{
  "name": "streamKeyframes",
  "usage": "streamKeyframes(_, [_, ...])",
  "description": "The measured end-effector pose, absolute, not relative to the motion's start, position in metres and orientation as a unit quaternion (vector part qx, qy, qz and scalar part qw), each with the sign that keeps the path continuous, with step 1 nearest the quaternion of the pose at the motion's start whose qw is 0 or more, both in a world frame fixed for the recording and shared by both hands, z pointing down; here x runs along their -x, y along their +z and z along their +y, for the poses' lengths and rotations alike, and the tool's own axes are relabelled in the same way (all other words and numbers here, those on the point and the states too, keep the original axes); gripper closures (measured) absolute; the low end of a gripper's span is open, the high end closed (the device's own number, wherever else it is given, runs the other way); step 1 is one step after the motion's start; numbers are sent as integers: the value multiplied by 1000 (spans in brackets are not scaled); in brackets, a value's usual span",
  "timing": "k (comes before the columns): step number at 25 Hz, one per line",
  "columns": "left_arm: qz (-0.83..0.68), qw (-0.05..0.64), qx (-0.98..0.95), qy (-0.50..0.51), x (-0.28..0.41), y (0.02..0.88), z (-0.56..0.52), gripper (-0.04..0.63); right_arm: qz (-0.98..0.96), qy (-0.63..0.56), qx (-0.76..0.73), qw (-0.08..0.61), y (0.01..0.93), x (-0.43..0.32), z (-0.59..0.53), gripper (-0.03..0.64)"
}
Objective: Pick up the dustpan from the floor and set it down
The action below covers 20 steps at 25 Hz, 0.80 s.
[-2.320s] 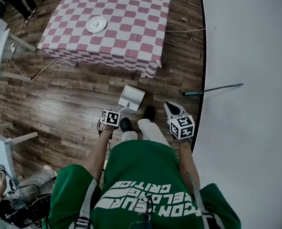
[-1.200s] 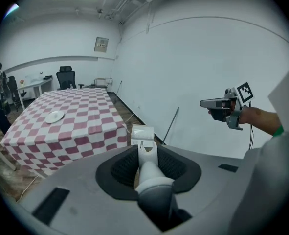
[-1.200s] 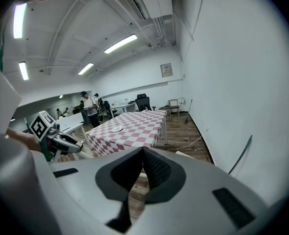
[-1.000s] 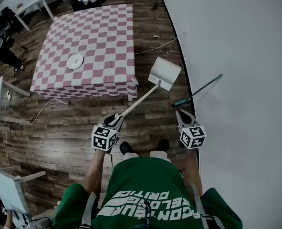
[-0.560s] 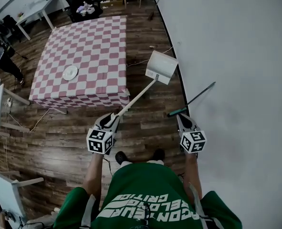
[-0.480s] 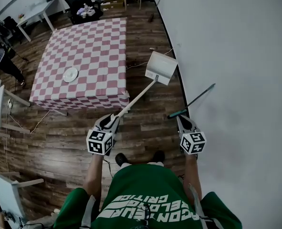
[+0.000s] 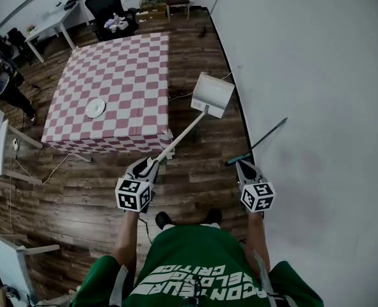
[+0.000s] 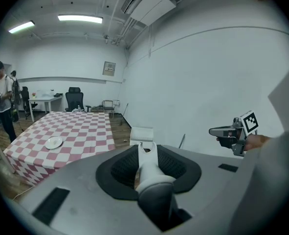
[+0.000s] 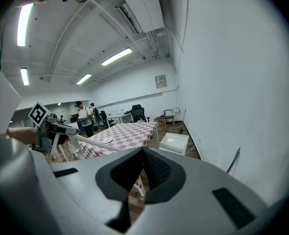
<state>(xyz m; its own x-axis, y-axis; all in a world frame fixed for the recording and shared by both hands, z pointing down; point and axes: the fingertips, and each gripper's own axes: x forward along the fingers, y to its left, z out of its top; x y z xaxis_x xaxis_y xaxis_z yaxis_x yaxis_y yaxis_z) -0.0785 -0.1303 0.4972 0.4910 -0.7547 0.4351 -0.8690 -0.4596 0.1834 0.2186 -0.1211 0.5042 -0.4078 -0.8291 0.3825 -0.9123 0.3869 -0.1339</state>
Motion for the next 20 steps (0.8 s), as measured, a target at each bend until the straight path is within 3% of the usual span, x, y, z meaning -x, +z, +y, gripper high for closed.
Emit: streamKeyframes(20, [-476,198,-843,155,73,504,-122,486,-817,174,-536,126,515,-219,-108,609])
